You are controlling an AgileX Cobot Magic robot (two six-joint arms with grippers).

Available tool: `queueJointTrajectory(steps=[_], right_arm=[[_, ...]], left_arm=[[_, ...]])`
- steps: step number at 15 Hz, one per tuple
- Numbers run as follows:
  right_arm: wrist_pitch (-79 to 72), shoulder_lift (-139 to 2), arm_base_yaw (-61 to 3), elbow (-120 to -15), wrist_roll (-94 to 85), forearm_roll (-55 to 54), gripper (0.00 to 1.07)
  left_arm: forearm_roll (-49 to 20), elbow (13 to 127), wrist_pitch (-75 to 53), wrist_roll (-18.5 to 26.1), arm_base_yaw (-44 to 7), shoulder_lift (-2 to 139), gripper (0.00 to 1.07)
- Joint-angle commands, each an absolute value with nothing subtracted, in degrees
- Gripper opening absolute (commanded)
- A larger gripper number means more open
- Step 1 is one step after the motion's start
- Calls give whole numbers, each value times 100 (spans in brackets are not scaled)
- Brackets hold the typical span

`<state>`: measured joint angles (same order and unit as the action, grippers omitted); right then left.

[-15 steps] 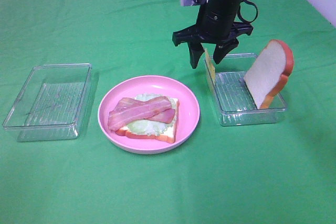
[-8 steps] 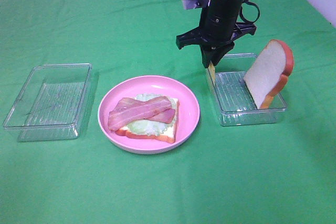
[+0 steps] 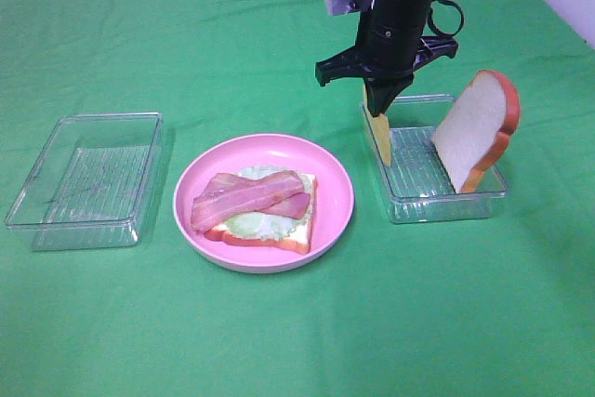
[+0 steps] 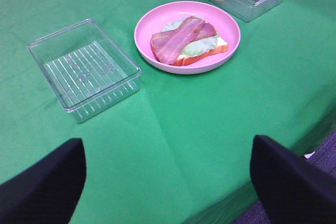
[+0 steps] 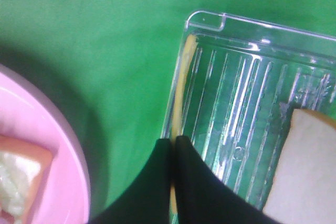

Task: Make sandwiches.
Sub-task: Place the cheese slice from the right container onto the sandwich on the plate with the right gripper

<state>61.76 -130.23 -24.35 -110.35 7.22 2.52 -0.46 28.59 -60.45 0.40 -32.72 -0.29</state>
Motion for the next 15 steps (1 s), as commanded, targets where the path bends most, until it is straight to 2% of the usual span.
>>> queueJointTrajectory(steps=[1,4,7,9,10,12,15], right_arm=[[6205,-12680,-2418,-11047,762,315,0],[6211,-12330,-2418,-11047,441,-155,0],[6366,-12250,-2429,-11047,-395,-1364,0],[6480,-12267,-2435,-11047,-1123,-2435,0],[6732,-12290,-2441,-11035,-1684,-3524,0],[7185,-12490,-2469,-11035,-2057,-4354,0],[7242,-12817,-2653,-11035,-2126,-4515,0]], left_arm=[[-103,2853,-5976,0,-3254,-143,81],[-103,2853,-5976,0,-3254,-143,81],[-103,2853,-5976,0,-3254,-143,81],[-103,2853,-5976,0,-3254,-143,81],[-103,2853,-5976,0,-3254,-143,81],[-103,2853,-5976,0,-3254,-143,81],[-103,2853,-5976,0,-3254,-143,81]])
